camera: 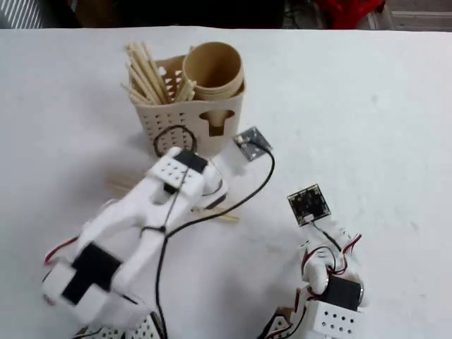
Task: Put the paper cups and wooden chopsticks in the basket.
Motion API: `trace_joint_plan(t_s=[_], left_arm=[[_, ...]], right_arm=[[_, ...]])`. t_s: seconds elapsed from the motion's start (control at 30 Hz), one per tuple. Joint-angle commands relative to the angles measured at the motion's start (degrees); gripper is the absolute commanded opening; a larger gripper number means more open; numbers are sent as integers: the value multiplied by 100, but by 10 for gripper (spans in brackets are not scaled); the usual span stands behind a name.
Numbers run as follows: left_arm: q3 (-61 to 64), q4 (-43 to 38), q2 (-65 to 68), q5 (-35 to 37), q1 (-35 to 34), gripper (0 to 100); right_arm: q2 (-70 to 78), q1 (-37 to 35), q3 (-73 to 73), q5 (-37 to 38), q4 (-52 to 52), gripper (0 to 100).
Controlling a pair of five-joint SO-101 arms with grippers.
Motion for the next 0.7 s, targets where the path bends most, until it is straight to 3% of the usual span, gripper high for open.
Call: trace_joint_plan(t_s=[0.0, 0.23, 0.43, 0.67], left_arm=[[-132, 598, -1323, -290, -66, 57], [484, 1503, -1991, -1574, 84, 72], [1556, 738, -1982, -2101, 84, 109], [1829, 132, -1789, -2330, 57, 111]], right_arm=[[-40, 4, 53, 18, 22, 18], [-40, 4, 53, 18, 22, 18], [-40, 4, 53, 18, 22, 18], [-40, 4, 53, 18, 22, 18]])
